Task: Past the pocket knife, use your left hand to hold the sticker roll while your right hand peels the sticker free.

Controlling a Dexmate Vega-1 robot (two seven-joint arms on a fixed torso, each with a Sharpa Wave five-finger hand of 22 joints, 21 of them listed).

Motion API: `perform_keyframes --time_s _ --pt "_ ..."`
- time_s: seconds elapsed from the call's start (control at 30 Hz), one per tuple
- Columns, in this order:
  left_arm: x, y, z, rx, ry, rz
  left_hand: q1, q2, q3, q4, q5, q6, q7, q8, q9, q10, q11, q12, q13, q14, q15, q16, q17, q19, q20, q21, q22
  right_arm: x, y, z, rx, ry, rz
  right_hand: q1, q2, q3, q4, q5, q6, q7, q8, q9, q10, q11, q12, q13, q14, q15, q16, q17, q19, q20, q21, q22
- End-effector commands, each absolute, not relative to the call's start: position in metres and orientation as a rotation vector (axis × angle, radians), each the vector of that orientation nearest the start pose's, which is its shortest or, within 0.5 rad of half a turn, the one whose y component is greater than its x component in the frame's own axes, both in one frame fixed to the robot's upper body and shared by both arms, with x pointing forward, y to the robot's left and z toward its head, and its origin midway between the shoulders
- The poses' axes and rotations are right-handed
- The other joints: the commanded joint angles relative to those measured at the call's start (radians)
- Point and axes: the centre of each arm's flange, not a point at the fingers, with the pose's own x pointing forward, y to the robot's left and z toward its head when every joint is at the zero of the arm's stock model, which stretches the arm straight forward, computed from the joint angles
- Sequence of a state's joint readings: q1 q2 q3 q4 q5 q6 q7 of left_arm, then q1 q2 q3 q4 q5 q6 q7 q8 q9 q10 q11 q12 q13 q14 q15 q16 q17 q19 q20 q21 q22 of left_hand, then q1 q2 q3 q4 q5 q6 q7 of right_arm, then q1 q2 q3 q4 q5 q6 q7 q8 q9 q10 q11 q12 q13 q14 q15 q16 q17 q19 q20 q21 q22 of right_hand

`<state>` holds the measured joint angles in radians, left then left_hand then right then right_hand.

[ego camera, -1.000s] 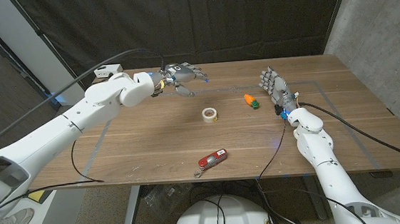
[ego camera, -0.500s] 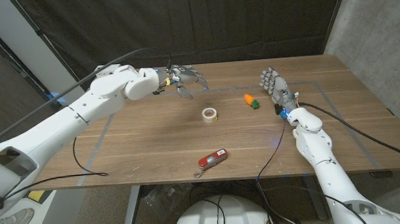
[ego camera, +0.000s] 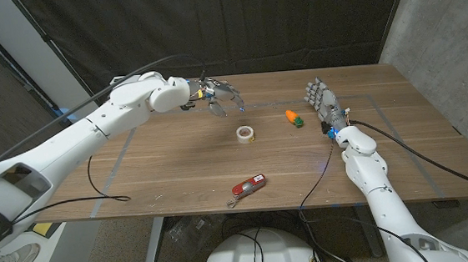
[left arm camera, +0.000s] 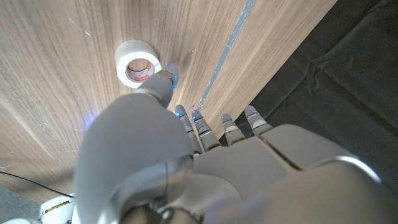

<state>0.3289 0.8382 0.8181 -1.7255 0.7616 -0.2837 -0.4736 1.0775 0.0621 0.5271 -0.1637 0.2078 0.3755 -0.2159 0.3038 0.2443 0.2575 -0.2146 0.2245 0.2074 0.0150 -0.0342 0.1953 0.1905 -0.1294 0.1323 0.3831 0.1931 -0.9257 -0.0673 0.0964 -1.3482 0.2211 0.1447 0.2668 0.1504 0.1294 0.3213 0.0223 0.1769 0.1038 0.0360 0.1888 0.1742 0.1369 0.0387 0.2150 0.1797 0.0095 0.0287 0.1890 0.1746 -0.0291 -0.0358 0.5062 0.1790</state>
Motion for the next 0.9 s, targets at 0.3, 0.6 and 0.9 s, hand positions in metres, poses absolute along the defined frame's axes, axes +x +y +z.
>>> perform_keyframes --time_s 0.3,0.6,0.9 --pt "0.578 0.139 0.089 2.178 -0.784 -0.507 -0.068 -0.057 -0.075 0.041 -0.017 -0.025 0.004 0.003 0.014 -0.02 0.005 -0.015 0.01 -0.031 -0.004 0.005 0.009 -0.017 -0.005 -0.01 0.003 0.647 -0.273 -0.041 0.127 -0.613 0.158 -0.005 -0.004 -0.006 0.001 0.004 0.013 0.004 0.005 0.005 0.016 -0.003 0.01 0.005 0.009 0.002 0.006 0.003 0.01 0.0 -0.002 0.005" --pt "0.582 0.14 0.082 2.203 -0.777 -0.525 -0.092 -0.093 -0.109 0.046 -0.01 0.03 0.013 0.034 0.021 0.019 0.003 0.0 0.016 -0.009 -0.012 0.017 0.011 -0.016 -0.006 -0.015 0.005 0.645 -0.272 -0.045 0.132 -0.611 0.152 -0.007 -0.004 -0.007 0.002 0.004 0.014 0.004 0.004 0.005 0.018 -0.003 0.01 0.005 0.011 0.003 0.006 0.003 0.011 0.001 -0.003 0.005" --pt "0.585 0.137 0.075 2.282 -0.798 -0.479 -0.077 -0.073 -0.1 0.044 -0.004 0.04 0.013 0.041 0.024 0.031 0.002 0.003 0.018 -0.009 -0.02 0.019 0.015 -0.011 -0.003 -0.015 0.005 0.644 -0.273 -0.046 0.134 -0.612 0.146 -0.008 -0.005 -0.007 0.002 0.005 0.016 0.003 0.004 0.005 0.019 -0.003 0.009 0.005 0.013 0.003 0.005 0.003 0.013 0.001 -0.005 0.005"
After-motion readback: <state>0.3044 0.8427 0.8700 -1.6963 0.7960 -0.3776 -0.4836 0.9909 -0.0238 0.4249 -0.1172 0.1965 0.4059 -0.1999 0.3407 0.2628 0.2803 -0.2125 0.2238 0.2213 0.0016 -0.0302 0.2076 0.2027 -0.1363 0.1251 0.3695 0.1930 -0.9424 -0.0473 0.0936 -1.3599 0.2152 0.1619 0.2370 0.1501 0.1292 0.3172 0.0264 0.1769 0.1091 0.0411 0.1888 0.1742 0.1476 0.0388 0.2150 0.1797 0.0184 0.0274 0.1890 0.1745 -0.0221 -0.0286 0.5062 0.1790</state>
